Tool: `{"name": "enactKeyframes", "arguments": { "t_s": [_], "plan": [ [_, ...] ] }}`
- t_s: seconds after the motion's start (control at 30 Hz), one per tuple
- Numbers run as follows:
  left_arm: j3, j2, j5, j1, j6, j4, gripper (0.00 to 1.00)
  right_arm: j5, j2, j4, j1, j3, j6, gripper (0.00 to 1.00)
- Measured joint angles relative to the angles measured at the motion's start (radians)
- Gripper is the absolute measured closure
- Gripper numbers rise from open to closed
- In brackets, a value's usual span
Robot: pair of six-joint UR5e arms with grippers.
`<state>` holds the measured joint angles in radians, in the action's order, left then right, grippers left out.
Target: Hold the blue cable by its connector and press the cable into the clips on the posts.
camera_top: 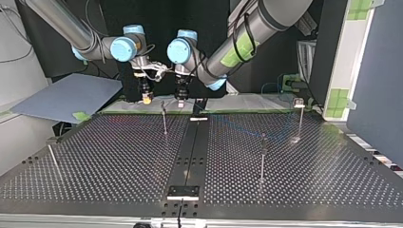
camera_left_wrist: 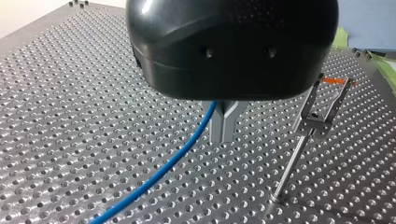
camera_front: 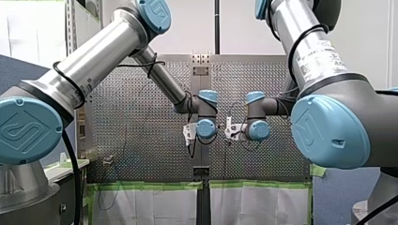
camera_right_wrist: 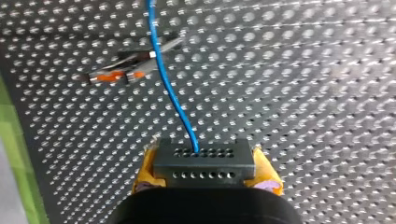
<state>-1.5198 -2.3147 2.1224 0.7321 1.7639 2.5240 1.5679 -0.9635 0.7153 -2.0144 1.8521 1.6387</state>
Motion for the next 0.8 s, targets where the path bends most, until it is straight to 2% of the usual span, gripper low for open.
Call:
{"name": "enactKeyframes", "arguments": {
  "t_s": [0.3, 0.57, 0.8],
  "plan": [
    [0.000, -0.008, -0.003, 0.001, 0.001, -0.042, 1.00, -0.034, 0.022, 0.003, 0.029, 0.000, -0.002, 1.00],
    [0.000, -0.071, 0.014, 0.004, 0.007, -0.052, 1.00, -0.050, 0.043, 0.013, 0.058, 0.000, -0.002, 1.00],
    [0.000, -0.100, 0.004, 0.009, 0.013, -0.050, 1.00, -0.081, 0.074, 0.049, 0.085, 0.000, 0.015, 1.00]
  ]
}}
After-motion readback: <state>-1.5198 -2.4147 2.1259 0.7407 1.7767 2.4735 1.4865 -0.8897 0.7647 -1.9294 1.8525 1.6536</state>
